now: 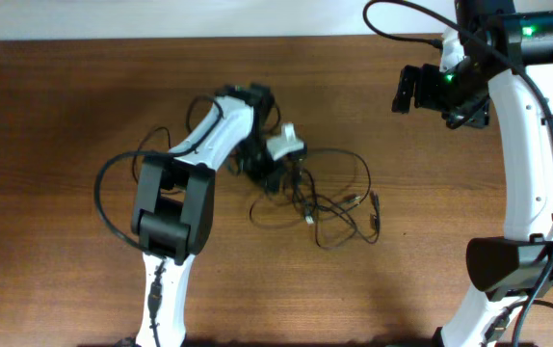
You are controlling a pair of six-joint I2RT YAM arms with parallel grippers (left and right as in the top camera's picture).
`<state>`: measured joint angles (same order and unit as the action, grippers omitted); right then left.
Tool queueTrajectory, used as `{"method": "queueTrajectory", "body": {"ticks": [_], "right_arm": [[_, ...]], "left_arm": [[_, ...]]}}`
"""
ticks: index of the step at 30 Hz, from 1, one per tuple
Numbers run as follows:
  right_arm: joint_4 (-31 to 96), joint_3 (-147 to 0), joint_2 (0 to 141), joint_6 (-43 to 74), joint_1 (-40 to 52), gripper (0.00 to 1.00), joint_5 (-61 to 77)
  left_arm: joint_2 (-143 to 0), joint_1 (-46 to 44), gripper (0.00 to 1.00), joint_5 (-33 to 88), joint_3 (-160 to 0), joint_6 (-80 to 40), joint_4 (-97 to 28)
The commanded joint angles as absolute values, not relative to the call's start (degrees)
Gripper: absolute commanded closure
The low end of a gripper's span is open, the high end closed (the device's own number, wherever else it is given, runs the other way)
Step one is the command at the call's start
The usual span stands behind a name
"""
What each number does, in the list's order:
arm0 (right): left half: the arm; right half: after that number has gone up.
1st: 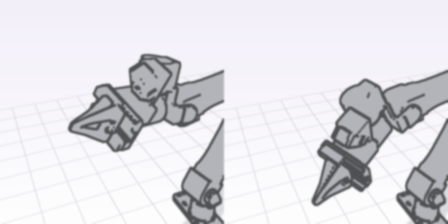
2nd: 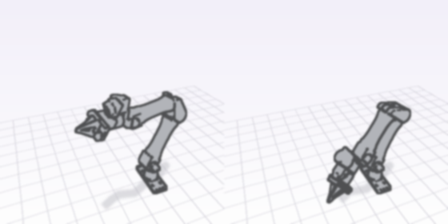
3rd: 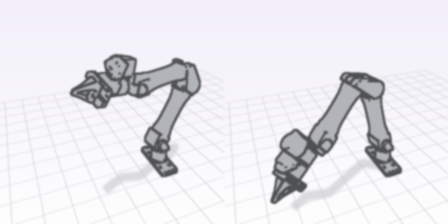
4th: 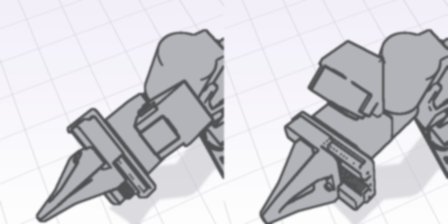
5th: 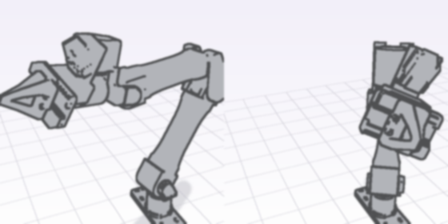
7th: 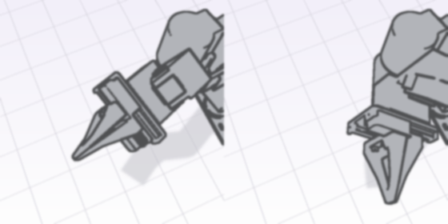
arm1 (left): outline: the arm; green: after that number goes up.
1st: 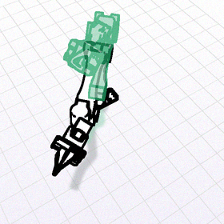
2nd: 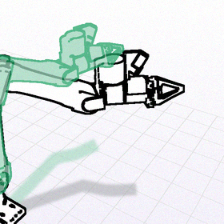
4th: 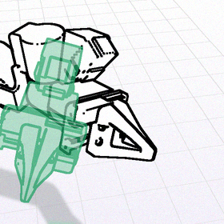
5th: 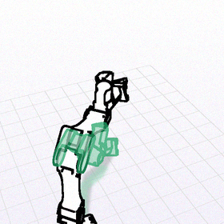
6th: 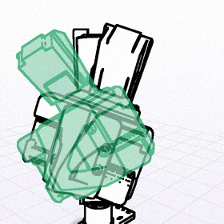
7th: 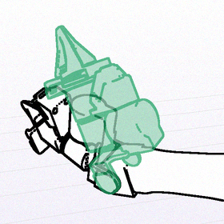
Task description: Untangle cables
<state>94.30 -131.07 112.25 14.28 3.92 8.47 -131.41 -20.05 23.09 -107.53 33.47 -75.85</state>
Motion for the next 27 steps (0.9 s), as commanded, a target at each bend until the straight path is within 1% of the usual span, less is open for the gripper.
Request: {"method": "queueTrajectory", "body": {"ticks": [1, 4, 7, 13, 16, 19, 21, 22, 24, 27], "right_arm": [[94.28, -131.76, 112.62, 13.69, 3.75, 0.01, 9.26], [94.28, -131.76, 112.62, 13.69, 3.77, 0.01, 9.93], [94.13, -131.76, 112.62, 13.69, 3.79, 0.01, 10.24], [93.27, -131.76, 112.62, 13.63, 3.77, 0.01, 12.05], [93.17, -131.76, 112.62, 13.43, 3.77, 0.01, 12.05], [92.77, -131.76, 112.62, 13.19, 3.77, 0.01, 13.10], [92.07, -131.79, 112.62, 11.86, 3.77, 0.01, 16.64], [91.61, -131.79, 112.62, 10.79, 3.77, 0.01, 19.42], [90.06, -131.79, 112.62, 5.61, 3.77, 0.01, 30.85], [87.55, -131.79, 112.62, 0.67, 3.79, 0.01, 44.82]], "left_arm": [[-130.50, -19.22, 1.00, 22.44, -129.01, 26.50, -82.48], [-130.47, -19.79, 1.00, 19.07, -149.36, 26.20, -90.72], [-130.47, -20.25, 1.00, 16.69, -162.91, 23.81, -95.09], [-130.47, -19.97, 1.00, 16.64, -179.76, 16.08, -96.66], [-127.74, -19.99, 1.00, 15.14, -179.83, 14.94, -94.54], [-125.19, -20.10, 1.00, 7.09, -179.83, 15.62, -94.63], [-123.85, -20.10, 1.00, 11.53, -179.78, 25.96, -96.73], [-123.33, -20.08, 1.00, 13.21, -179.43, 27.29, -96.73], [-123.17, -20.03, 1.00, 17.37, -179.28, 31.05, -96.71], [-123.39, -19.79, 1.00, 18.20, -178.45, 31.53, -96.68]]}}
